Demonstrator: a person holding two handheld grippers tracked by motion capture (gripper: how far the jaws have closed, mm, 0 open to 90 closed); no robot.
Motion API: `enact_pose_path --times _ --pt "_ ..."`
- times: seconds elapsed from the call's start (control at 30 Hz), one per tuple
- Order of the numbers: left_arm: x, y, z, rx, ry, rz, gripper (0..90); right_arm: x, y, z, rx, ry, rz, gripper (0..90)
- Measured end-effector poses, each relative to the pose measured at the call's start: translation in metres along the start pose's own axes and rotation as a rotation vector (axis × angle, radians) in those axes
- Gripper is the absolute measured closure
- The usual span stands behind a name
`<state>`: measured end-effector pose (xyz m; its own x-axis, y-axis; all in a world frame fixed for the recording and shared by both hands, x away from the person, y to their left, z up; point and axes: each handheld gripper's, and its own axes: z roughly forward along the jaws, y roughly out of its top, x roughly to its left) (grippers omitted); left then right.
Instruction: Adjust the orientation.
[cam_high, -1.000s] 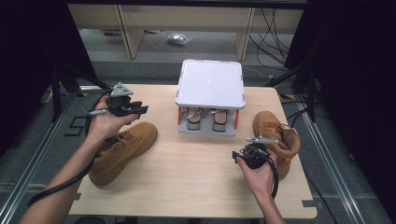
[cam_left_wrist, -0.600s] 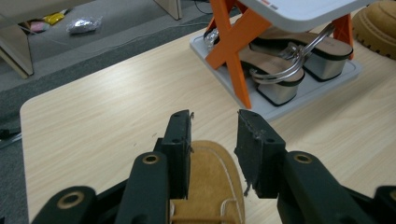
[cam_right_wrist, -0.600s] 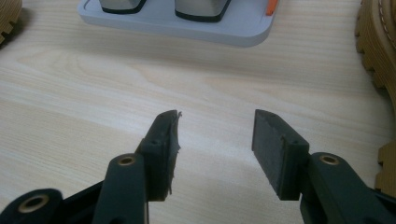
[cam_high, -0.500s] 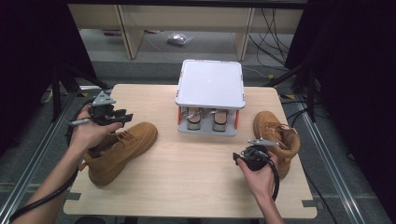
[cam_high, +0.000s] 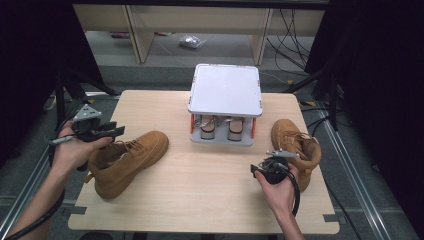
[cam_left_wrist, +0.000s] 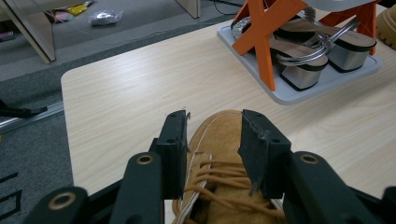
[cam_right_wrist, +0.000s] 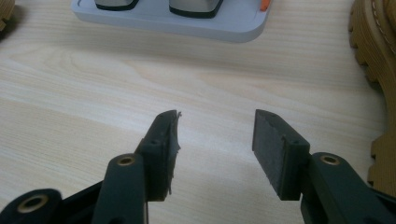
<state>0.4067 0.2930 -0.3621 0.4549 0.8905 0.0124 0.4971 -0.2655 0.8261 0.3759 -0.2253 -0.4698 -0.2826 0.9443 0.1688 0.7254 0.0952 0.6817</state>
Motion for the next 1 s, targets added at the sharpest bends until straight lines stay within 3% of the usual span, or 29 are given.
enact_pose_path --times 0.03,0.07,0.13,0.2,0.33,0.37,0.43,0.47,0.57,0.63,0.77,0.83,1.0 --pt "0.001 -0.002 -0.001 -0.009 -0.007 -0.016 60.9 0.0 0.0 0.0 -0.004 -0.002 0.005 51.2" --pt "0.002 -0.003 -0.003 -0.007 0.0 -0.019 60.9 -0.002 -0.001 0.0 -0.006 -0.006 -0.024 51.2" --pt "0.004 -0.006 -0.006 -0.005 0.005 -0.027 60.7 0.0 -0.002 0.001 -0.011 0.011 0.005 51.1" --pt "0.007 -0.01 -0.01 0.01 0.017 -0.024 60.5 0.001 -0.003 0.0 0.001 -0.003 0.017 51.0" --pt "0.011 -0.016 -0.017 0.01 0.029 -0.042 60.0 0.001 -0.003 0.0 0.007 -0.013 0.018 50.9" --pt "0.012 -0.017 -0.018 0.018 0.032 -0.041 59.9 0.004 -0.004 0.0 0.017 0.004 0.066 50.8" --pt "0.014 -0.021 -0.02 0.019 0.024 -0.052 59.7 0.002 -0.004 0.001 0.005 0.007 0.05 50.8" --pt "0.015 -0.023 -0.021 0.022 0.027 -0.054 59.6 -0.002 -0.004 0.002 -0.01 0.009 0.007 50.8" --pt "0.017 -0.027 -0.024 0.021 0.032 -0.07 59.2 0.0 -0.004 0.001 -0.005 -0.003 0.024 50.7" --pt "0.019 -0.03 -0.026 0.037 0.031 -0.06 59.0 -0.002 -0.005 0.002 -0.004 0.002 0.0 50.7" --pt "0.019 -0.035 -0.027 0.047 0.019 -0.077 58.3 0.0 -0.006 0.003 -0.002 0.003 0.026 50.5" --pt "0.02 -0.037 -0.027 0.052 0.02 -0.079 57.9 -0.002 -0.007 0.004 -0.011 0.002 -0.003 50.4" --pt "0.02 -0.041 -0.026 0.056 0.019 -0.097 57.2 0.001 -0.007 0.005 -0.003 0.005 0.035 50.3"
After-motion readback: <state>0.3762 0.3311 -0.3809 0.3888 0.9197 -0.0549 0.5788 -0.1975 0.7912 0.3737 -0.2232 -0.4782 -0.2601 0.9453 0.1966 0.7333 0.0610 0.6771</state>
